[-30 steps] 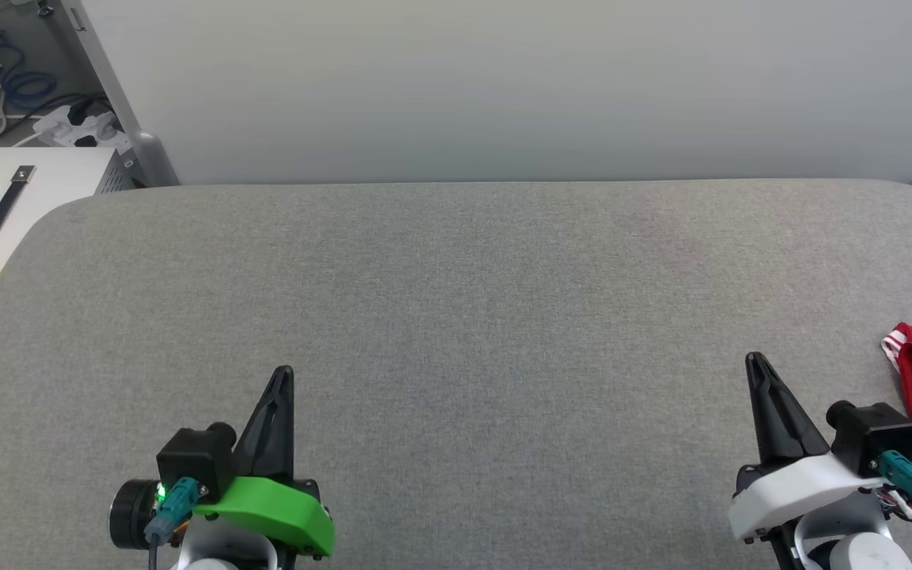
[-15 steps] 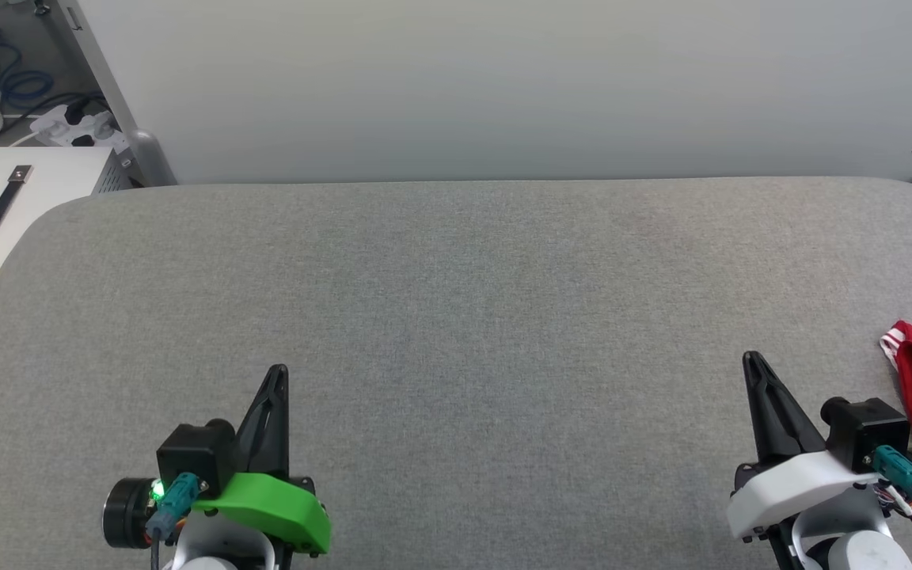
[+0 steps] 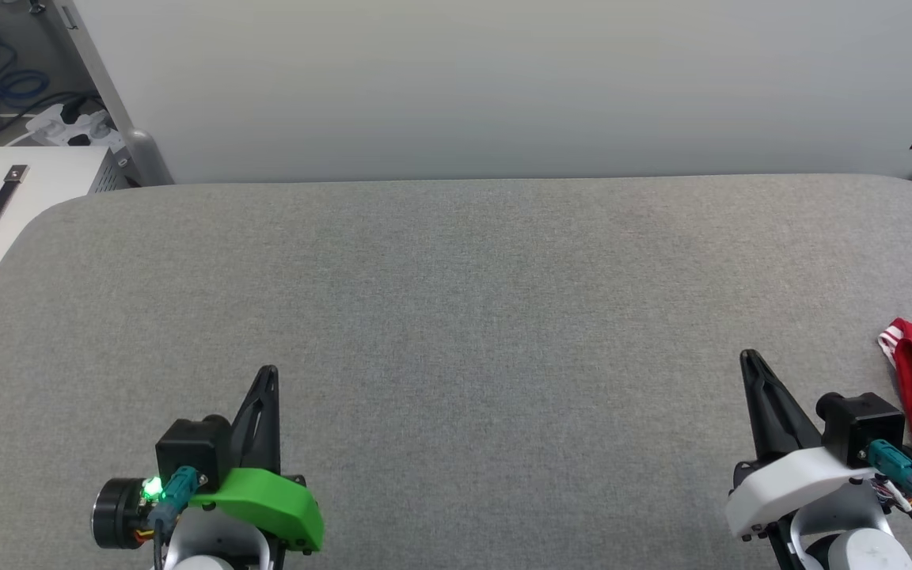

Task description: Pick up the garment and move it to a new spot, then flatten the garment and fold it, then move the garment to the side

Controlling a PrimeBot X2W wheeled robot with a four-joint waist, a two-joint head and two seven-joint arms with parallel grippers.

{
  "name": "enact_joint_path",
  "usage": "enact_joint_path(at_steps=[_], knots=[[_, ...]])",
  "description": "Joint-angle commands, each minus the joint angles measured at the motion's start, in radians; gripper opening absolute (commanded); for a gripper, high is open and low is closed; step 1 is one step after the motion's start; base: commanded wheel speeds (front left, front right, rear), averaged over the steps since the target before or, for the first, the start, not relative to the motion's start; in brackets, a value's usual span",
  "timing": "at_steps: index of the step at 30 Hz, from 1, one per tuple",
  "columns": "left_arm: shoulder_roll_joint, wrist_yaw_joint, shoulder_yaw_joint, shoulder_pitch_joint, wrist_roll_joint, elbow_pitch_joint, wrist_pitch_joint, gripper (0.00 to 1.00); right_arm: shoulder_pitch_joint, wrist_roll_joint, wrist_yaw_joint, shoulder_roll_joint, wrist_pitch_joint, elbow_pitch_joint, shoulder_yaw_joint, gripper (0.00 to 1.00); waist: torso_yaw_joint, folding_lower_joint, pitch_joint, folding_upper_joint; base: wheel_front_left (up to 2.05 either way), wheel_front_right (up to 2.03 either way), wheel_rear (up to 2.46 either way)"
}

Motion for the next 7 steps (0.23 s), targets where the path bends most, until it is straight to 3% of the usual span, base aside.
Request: enact_joint_path(at_steps=[1, 7], knots=[[-0.006, 0.006, 0.003, -0.012, 0.014, -0.009, 0.004, 0.0, 0.012, -0.013, -0.001, 0.004, 0.008, -0.009, -0.001, 0.0, 0.0, 0.0, 0.0, 0.0, 0.0, 0.0, 0.0], [-0.006, 0.012, 0.007, -0.013, 0.026, -0.014, 0.016, 0.0, 0.013, -0.022, -0.001, 0.006, 0.019, -0.016, -0.002, 0.0, -0.002, 0.0, 0.001, 0.0, 0.0, 0.0, 0.0]])
